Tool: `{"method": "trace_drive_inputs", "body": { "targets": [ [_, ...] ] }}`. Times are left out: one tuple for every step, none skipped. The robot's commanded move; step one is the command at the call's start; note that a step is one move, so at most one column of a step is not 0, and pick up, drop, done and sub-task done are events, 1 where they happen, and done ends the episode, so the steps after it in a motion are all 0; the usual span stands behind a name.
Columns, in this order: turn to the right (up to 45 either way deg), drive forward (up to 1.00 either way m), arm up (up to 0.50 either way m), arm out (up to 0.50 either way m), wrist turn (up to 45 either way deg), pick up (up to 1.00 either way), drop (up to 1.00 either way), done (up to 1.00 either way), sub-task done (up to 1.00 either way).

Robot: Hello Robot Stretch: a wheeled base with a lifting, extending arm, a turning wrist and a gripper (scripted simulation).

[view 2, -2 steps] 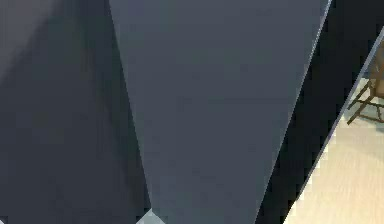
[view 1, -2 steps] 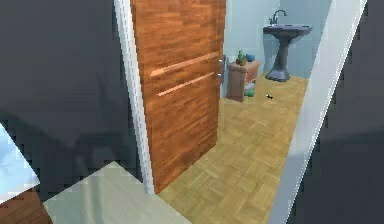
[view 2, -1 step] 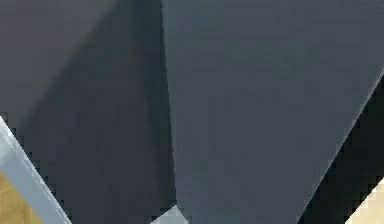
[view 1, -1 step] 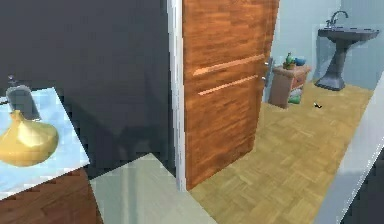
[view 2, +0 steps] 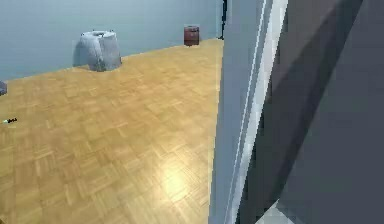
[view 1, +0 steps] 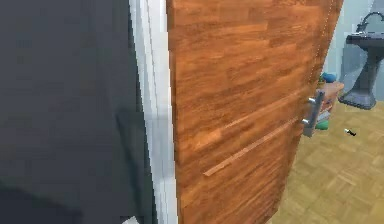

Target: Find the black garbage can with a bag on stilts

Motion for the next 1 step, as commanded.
{"method": "trace_drive_inputs", "body": {
  "targets": [
    [45.0,0.0,0.0,0.0,0.0,0.0,0.0,0.0,0.0]
  ]
}}
